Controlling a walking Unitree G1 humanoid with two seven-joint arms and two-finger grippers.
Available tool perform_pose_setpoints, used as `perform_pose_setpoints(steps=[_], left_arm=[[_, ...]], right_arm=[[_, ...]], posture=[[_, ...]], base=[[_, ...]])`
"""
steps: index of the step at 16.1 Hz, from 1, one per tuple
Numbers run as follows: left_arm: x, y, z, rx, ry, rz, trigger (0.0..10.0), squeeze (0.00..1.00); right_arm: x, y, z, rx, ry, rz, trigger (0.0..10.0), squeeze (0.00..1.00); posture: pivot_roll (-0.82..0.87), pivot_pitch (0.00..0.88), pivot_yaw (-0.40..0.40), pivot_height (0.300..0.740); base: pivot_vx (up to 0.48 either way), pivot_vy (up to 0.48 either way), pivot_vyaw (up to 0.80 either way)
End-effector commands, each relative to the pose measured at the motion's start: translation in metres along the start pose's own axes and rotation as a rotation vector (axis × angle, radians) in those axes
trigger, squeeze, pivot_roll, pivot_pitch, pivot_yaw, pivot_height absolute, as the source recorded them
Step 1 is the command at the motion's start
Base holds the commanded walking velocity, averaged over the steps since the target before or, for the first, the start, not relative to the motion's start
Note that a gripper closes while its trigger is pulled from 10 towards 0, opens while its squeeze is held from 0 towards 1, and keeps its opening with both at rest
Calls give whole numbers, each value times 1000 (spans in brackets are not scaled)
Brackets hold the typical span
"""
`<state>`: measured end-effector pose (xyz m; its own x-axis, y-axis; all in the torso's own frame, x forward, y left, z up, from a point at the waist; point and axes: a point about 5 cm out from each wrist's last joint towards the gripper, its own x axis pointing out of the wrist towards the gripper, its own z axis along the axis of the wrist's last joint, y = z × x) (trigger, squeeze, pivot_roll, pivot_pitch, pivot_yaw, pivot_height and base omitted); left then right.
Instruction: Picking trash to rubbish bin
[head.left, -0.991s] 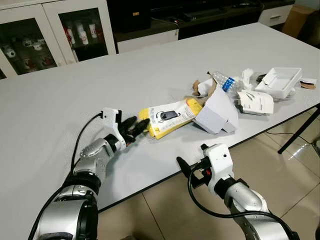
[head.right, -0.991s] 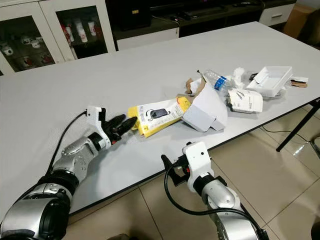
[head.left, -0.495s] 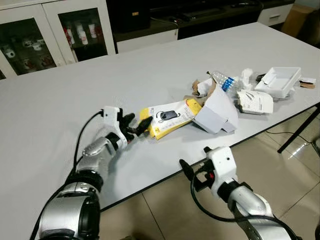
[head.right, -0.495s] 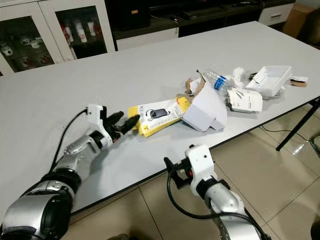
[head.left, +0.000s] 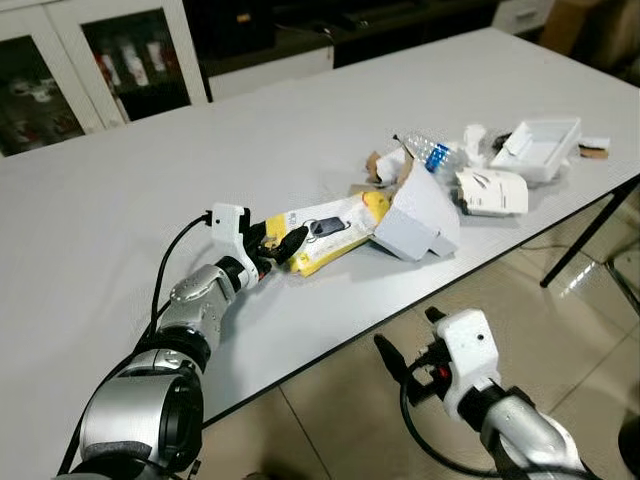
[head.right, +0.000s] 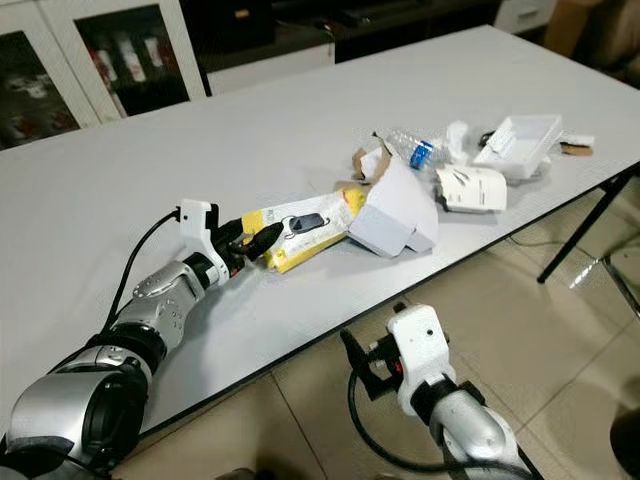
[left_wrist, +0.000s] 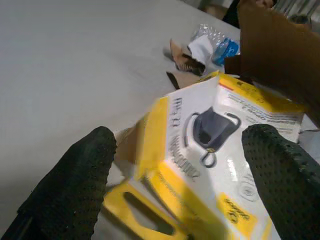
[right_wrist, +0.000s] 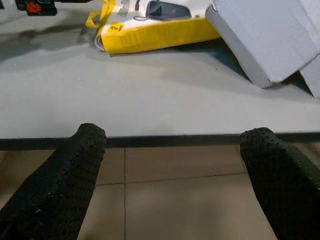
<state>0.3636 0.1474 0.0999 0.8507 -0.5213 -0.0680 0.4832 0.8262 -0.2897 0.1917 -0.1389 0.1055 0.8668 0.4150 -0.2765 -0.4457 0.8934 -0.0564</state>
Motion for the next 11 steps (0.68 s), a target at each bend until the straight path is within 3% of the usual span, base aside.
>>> perform_pose_setpoints(steps=[1,4,5,6,7,8,9,10,11], left_arm=[[5,-2,4,10,19,4,10000,1000],[9,-6,3,-6,28,15,10000,1000],[10,-7,3,-55,13,8,10000,1000],[10,-8,3,-108,-15,9,10000,361],[10,-8,4,-132,-31,5,8784,0],[9,-8,2,-148,-40,-9,7255,0],[7,-7,2,-191,-59,-6,902,0],[7,-5,3,-218,-76,9,0,0],[6,-4,3,-249,-93,3,0,0]], right_arm=[[-4,2,5,2,-5,3,10000,0],[-9,2,5,8,2,-3,10000,0],[-10,4,6,9,5,0,10000,0],[-11,5,6,13,5,2,10000,0],[-10,6,7,15,5,4,10000,0],[-9,7,7,16,3,6,10000,0],[-9,7,8,16,2,7,10000,0],[-9,6,8,16,4,6,10000,0],[-9,6,7,14,5,7,10000,0]], posture=[[-331,141,71,740],[-340,150,69,740],[-340,158,69,740],[-337,161,70,740],[-338,163,71,740],[-339,163,71,740],[-338,161,68,740],[-336,159,68,740],[-335,156,65,740]], base=[[0,0,0],[0,0,0],[0,0,0],[0,0,0],[0,0,0],[0,0,0],[0,0,0],[0,0,0],[0,0,0]])
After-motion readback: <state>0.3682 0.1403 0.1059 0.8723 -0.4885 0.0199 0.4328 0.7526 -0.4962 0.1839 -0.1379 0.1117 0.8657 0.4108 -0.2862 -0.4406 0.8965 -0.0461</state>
